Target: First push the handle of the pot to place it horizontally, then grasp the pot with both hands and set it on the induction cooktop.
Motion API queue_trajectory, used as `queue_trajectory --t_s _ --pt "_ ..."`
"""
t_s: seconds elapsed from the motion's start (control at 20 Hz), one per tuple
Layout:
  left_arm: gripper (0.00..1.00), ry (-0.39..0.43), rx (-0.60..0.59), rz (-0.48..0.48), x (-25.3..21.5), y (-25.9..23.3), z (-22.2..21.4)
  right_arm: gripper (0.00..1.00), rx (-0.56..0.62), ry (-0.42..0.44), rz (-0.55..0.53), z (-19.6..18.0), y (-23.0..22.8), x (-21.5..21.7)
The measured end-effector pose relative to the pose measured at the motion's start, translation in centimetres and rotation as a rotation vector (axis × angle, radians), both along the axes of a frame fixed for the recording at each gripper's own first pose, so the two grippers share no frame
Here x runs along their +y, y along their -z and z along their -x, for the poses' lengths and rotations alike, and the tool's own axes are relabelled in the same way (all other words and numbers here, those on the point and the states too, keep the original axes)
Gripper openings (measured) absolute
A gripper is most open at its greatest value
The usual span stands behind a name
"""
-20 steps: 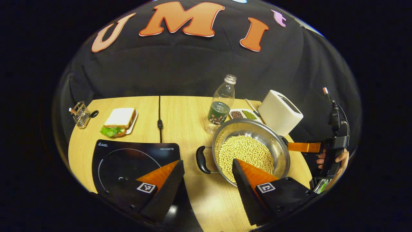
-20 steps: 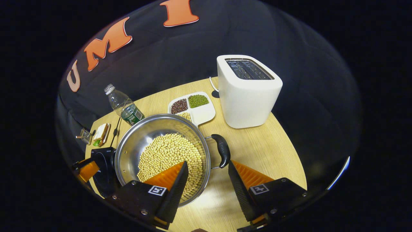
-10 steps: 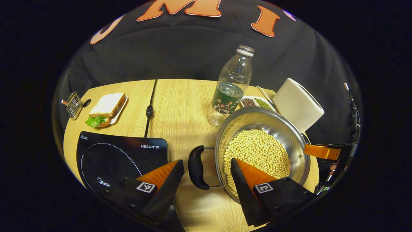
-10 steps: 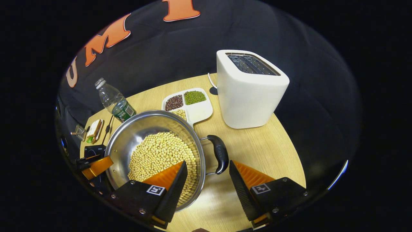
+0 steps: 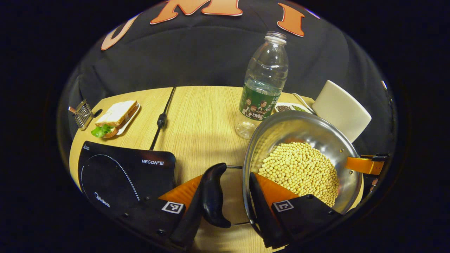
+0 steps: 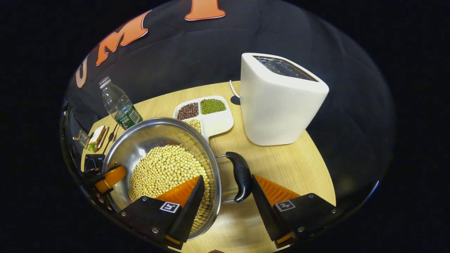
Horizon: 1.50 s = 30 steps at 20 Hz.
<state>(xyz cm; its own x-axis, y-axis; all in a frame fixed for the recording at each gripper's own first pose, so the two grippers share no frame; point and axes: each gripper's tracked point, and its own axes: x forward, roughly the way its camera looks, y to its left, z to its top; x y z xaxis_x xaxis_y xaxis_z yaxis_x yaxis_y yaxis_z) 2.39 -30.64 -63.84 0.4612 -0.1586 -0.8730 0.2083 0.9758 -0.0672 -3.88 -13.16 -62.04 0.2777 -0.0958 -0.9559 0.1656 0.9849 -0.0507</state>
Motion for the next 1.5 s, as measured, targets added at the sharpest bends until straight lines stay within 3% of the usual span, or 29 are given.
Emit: queue_trajectory --t_s 0.3,0.5,0.6,0.9,1.5 --pt "0.77 0.007 -0.054 0.007 -0.1 0.0 -0.8 0.86 0.005 -0.038 0.062 0.2 2.4 -0.1" --pt "0.75 0.006 -0.086 0.008 -0.3 -0.1 -1.1 0.76 -0.029 -0.021 0.059 0.2 2.2 -0.3" --pt "0.75 0.005 -0.101 0.007 -0.4 0.0 -1.4 0.65 -0.042 0.001 0.034 0.4 2.0 -0.4" --pt "0.73 0.010 -0.136 -0.011 -0.1 -1.3 -1.1 0.60 -0.073 0.025 0.030 1.3 1.6 0.0" --pt "0.73 0.008 -0.184 0.000 3.6 -8.2 -0.2 0.60 -0.197 -0.048 0.066 1.6 -5.5 3.8"
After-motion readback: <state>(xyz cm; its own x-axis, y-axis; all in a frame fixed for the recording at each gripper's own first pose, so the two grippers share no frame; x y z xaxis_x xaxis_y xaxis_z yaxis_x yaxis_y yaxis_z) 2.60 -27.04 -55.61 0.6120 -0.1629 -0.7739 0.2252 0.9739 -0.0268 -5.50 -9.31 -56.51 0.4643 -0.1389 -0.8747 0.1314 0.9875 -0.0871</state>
